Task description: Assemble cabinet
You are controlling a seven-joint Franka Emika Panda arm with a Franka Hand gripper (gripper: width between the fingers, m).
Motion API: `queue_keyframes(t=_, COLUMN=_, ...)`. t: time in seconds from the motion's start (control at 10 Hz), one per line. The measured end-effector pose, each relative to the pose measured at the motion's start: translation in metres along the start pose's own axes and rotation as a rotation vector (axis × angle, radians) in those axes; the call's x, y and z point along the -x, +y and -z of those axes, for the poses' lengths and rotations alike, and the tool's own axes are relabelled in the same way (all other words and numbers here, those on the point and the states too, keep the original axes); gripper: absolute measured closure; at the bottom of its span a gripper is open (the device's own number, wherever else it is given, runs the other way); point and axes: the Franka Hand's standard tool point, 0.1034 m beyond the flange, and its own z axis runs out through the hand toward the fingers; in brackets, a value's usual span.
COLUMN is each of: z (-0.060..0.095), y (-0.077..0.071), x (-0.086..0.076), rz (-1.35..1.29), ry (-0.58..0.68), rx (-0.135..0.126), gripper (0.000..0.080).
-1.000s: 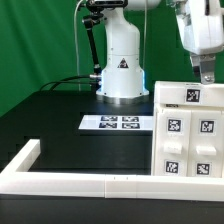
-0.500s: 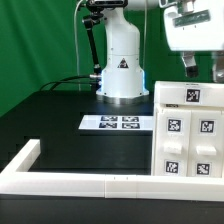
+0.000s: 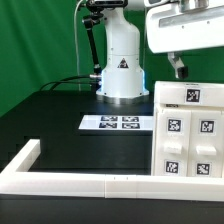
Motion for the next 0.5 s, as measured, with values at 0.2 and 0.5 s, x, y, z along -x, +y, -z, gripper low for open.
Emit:
queue_keyframes(t=0.2, z=0.0000, y=0.0006, x=-0.0007, rz=0.170, ry=0.005, rx=0.006, gripper=0.0002)
queue_keyframes(t=0.5, z=0.0016, y=0.0024, x=-0.0048, rz=0.615, ry=0.017, rx=0.029, gripper=0.0002)
